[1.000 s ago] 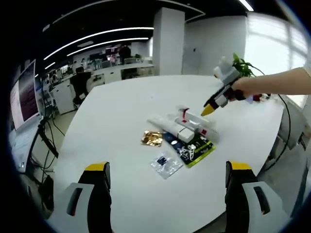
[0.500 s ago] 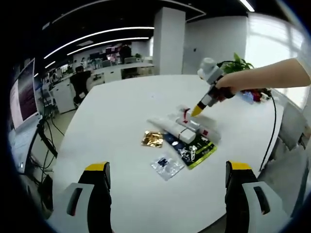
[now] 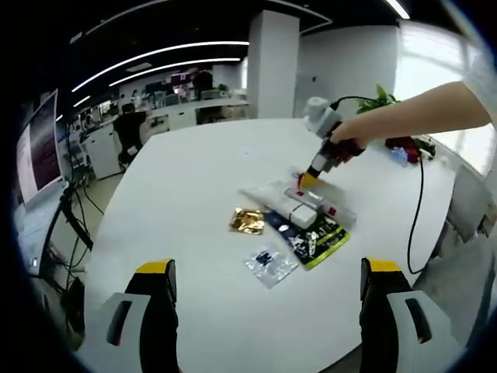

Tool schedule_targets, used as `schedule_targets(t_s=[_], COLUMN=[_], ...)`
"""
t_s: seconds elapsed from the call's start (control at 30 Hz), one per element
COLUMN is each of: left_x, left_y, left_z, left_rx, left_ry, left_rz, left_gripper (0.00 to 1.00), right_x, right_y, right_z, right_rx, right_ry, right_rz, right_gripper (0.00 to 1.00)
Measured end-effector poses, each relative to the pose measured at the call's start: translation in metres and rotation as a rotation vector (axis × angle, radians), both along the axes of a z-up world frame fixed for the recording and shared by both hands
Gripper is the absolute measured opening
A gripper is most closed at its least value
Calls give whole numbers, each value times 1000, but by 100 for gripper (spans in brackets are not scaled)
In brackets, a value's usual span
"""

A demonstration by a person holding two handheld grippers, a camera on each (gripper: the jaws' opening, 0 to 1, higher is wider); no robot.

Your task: Arrange the skincare products in the storage area until every visible bottle or jar stands upright without overlapping.

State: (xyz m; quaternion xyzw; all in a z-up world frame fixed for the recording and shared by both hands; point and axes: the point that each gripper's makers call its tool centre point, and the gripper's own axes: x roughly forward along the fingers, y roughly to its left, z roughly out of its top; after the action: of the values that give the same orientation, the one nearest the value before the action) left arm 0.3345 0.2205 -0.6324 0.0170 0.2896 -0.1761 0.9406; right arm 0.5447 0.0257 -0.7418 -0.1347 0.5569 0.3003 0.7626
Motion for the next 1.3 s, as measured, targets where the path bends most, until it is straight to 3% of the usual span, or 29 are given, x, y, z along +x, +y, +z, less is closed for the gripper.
schedule_targets(t_s=[0.17,0.57,0.7,0.97,1.03,1.3], left_x=[2,4,4,2,3,3], left_y=[1,-5,-7,-19,-24,-41], left_z=[3,13,16,24,27,38], left_rx=[-1,3,2,-13,-15,-37], left_ry=[-8,-28,-36,-52,-60,-79], left_rz=[4,-16,-24,-55,-68,-107], left_gripper=[97,97,97,97,97,97], right_x=[3,4,1,-9,-13,-30], right_y=[-1,1,-3,-10,-16,-25], right_z=[-3,-2,8,42,47,65], right_rx=[-30,44,52,182,188,273], right_ry=[1,-35,-79,-166,-168,-250], right_rz=[2,-45,-20,25,7,73], right_gripper=[32,27,26,26,26,25])
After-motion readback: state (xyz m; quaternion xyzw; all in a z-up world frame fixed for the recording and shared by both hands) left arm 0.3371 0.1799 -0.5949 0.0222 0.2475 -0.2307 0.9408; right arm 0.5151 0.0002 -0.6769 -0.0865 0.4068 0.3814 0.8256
